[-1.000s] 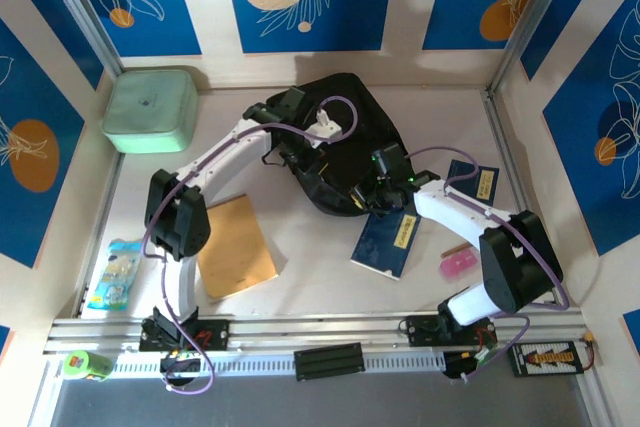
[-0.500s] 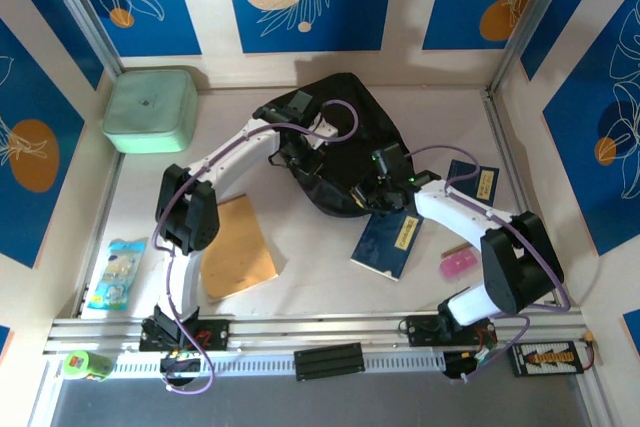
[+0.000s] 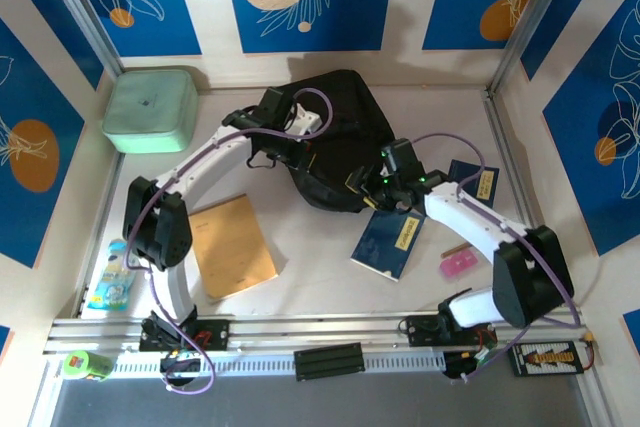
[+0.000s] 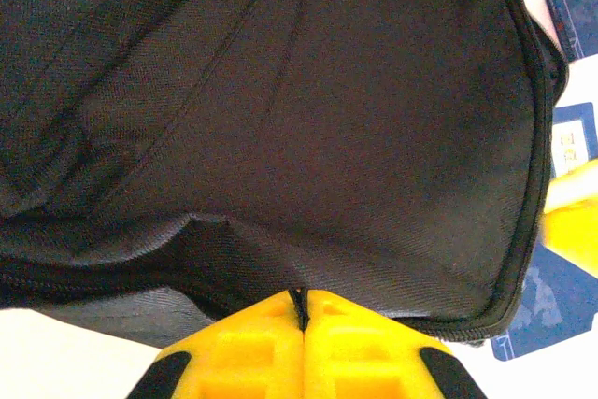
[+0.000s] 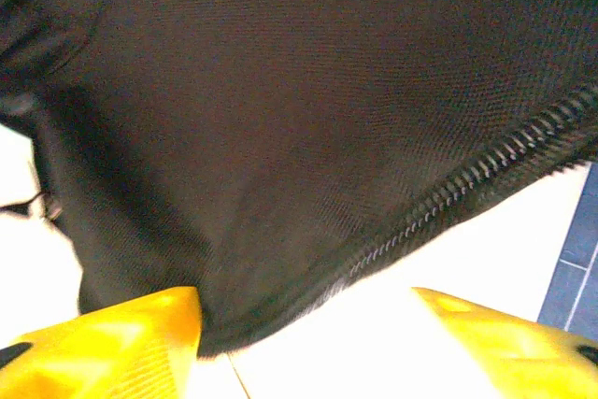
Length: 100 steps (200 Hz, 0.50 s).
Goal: Pack books, pencil case, and school supplies into a backpack
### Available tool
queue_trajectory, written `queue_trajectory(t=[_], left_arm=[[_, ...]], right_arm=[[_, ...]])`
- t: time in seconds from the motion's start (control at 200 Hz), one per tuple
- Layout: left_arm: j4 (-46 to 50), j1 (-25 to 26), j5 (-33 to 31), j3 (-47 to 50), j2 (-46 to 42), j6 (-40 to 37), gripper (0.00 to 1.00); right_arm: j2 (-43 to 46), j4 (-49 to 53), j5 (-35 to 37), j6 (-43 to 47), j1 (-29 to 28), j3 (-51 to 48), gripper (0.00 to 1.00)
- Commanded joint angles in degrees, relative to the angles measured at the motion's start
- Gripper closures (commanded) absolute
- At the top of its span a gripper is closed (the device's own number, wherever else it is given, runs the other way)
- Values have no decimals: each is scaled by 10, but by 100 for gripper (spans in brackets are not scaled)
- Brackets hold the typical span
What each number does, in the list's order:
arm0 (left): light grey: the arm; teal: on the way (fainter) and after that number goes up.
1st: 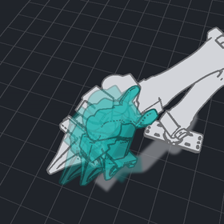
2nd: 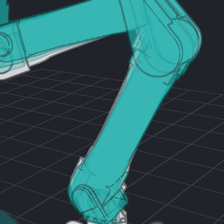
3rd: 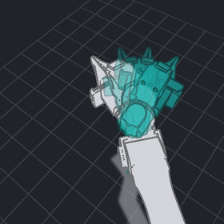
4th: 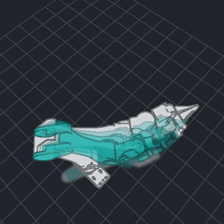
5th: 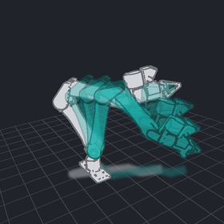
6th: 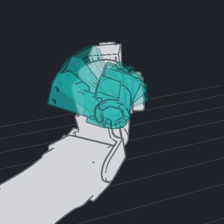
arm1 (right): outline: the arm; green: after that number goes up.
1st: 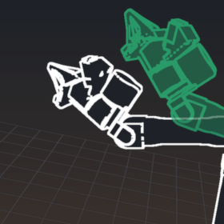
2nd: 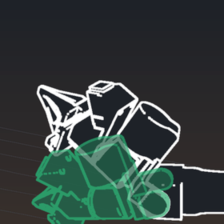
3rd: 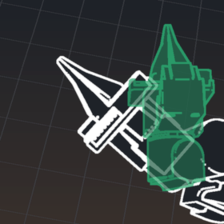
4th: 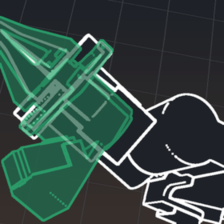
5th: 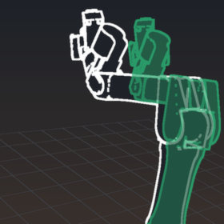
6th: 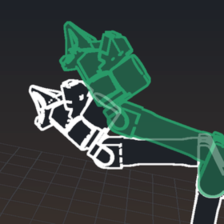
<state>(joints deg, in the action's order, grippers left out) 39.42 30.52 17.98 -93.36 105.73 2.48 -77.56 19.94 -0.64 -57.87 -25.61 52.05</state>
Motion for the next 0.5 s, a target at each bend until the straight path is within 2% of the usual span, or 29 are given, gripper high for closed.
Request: queue_trajectory(t=[0.0, 0.135, 0.18, 0.23, 0.31, 0.375, 0.495], left_arm=[[-60, -3, 11, 23, -37, 35, 99], [-74, -8, -22, 41, -54, 65, 95], [-79, -12, -44, 50, -60, 88, 85], [-89, -23, -63, 66, -75, 120, 80], [-121, -44, -62, 112, -110, 174, 65], [-149, -63, -56, 157, -143, 217, 59], [-189, -98, -52, 243, -204, 285, 40]], right_arm=[[52, 34, -5, 90, -5, 31, 36], [59, 47, -16, 171, -9, 47, 35], [51, 43, -27, 196, -12, 57, 35], [36, 35, -53, 231, -14, 73, 35], [-7, 40, -95, 288, -22, 114, 36], [-55, 63, -115, 335, -33, 161, 39], [-140, 106, -64, 376, -65, 246, 43]])
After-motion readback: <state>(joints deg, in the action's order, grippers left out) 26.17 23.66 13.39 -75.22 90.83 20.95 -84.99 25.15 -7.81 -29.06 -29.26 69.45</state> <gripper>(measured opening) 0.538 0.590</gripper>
